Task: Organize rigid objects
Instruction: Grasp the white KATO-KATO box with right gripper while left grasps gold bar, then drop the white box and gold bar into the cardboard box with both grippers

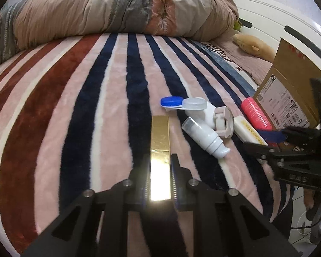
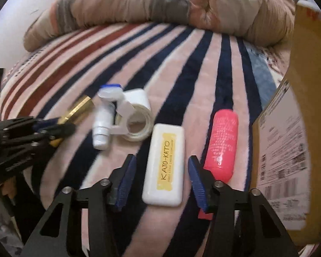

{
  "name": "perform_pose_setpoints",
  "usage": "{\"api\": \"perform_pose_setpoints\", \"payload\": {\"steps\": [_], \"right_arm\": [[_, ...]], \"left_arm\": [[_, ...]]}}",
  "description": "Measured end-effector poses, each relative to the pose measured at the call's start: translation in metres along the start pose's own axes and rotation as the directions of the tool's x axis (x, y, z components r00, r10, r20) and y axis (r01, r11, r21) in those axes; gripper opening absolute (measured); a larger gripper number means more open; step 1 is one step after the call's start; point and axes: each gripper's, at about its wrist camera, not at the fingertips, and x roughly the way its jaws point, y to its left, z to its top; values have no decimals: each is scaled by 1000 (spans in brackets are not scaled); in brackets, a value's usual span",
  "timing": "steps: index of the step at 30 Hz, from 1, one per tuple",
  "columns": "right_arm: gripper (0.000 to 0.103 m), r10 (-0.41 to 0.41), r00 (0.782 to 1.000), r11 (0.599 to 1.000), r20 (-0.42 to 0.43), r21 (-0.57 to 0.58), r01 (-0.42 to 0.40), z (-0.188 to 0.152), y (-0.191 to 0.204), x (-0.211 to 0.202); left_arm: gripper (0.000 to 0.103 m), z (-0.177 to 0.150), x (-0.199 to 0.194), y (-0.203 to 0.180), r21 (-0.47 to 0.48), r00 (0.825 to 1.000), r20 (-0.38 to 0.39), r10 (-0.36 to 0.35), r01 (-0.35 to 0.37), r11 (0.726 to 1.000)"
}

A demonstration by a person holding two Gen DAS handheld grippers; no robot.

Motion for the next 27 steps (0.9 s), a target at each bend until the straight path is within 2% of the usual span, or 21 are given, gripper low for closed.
{"api": "perform_pose_setpoints", "payload": {"steps": [2, 7, 12, 14, 15, 17, 19, 22, 24, 27], "right_arm": [[32, 0, 1000, 1000, -13, 5, 0, -2, -2, 8], [31, -16, 999, 1000, 32, 5, 16, 0, -3, 1], [31, 49, 988, 998, 149, -49, -43, -1, 13, -57], [31, 96, 969, 994, 229, -71, -81, 4, 17, -99], [31, 111, 950, 992, 290, -82, -91, 8, 15, -129], [31, 89, 923, 995, 375, -82, -62, 13, 5, -171], [31, 24, 902, 1000, 431, -24, -15, 15, -22, -206], [31, -145, 903, 987, 404, 120, 105, 12, -77, -225], [31, -257, 914, 960, 315, 193, 203, 7, -112, -212], [31, -295, 936, 940, 191, 231, 250, 0, -141, -179]], "left_arm": [[15, 3, 0, -1, 1, 1000, -2, -2, 2, 1000], [15, 5, -8, -2, 11, 1000, 7, 1, -1, 1000], [15, 6, -11, 2, 8, 1000, 6, 13, -13, 1000], [15, 6, -10, 3, 5, 1000, 2, 10, -10, 1000], [15, 6, -11, 3, 5, 1000, 3, 11, -11, 1000], [15, 6, -10, 3, 6, 1000, 3, 10, -10, 1000], [15, 7, -9, 3, 8, 1000, 0, 11, -11, 1000], [15, 9, -4, 1, 5, 1000, -10, 13, -13, 1000], [15, 10, 0, 0, 3, 1000, -15, 17, -17, 1000], [15, 11, 3, -3, 2, 1000, -17, 24, -24, 1000]]}}
